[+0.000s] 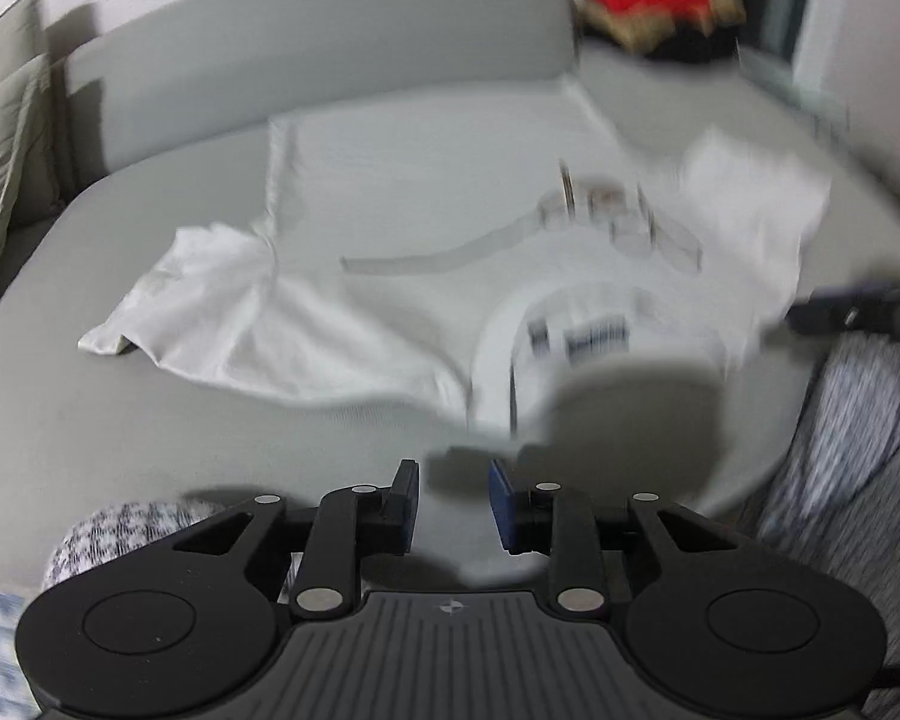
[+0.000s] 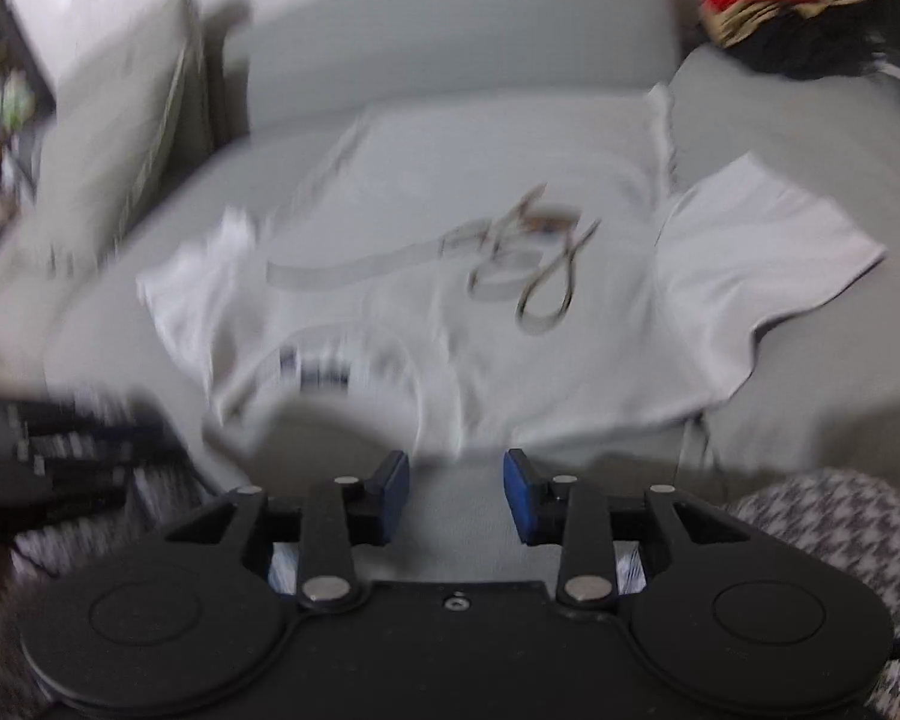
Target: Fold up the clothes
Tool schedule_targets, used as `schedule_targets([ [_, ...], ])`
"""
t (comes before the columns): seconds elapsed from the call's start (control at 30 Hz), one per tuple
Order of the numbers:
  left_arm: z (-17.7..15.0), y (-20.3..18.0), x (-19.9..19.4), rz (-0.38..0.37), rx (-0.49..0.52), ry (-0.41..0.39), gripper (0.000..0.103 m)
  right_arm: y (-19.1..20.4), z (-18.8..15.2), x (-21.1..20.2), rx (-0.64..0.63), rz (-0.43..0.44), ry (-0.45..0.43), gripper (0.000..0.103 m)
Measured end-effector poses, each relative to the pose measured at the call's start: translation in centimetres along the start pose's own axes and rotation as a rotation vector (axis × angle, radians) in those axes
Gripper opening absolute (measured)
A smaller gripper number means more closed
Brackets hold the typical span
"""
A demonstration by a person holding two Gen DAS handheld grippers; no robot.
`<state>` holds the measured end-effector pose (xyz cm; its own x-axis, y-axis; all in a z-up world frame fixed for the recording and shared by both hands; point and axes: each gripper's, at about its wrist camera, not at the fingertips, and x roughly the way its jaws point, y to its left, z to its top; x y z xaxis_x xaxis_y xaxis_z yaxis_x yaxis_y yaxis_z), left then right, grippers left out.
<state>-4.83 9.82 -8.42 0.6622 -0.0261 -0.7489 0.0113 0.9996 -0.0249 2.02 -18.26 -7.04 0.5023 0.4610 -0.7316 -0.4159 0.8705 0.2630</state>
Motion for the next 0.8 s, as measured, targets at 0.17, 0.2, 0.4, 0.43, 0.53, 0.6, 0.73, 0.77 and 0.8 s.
schedule_targets([
  [0.17,2.7,1.8,2.5,0.118,-0.113,-0.129,0.021,0.4,2.1,3.3,0.016,-0.01,-0.058,0.027],
  [0.2,2.6,2.6,2.6,0.125,-0.133,-0.12,0.02,0.8,2.2,4.3,-0.006,-0.02,-0.05,0.027],
  [0.4,2.2,7.1,3.3,0.168,-0.255,-0.069,0.013,-0.3,0.3,6.1,-0.04,-0.146,0.026,0.027],
  [0.43,2.1,7.9,3.4,0.176,-0.276,-0.06,0.014,-1.1,0.2,5.5,-0.004,-0.151,0.023,0.027],
  [0.53,1.9,10.1,3.7,0.197,-0.337,-0.034,0.018,-4.4,0.6,3.2,0.123,-0.109,-0.006,0.027],
  [0.6,2.0,11.3,4.1,0.2,-0.372,-0.02,0.035,-7.0,1.0,1.8,0.237,-0.064,-0.061,0.035],
  [0.73,2.9,12.2,5.7,0.157,-0.414,-0.004,0.045,-12.1,1.2,0.4,0.513,-0.078,-0.119,0.041],
  [0.77,3.2,12.5,6.1,0.146,-0.424,-0.001,0.046,-12.9,1.1,0.6,0.553,-0.089,-0.115,0.041],
  [0.8,3.4,12.7,6.5,0.135,-0.434,0.003,0.051,-13.6,1.0,0.8,0.588,-0.101,-0.108,0.041],
])
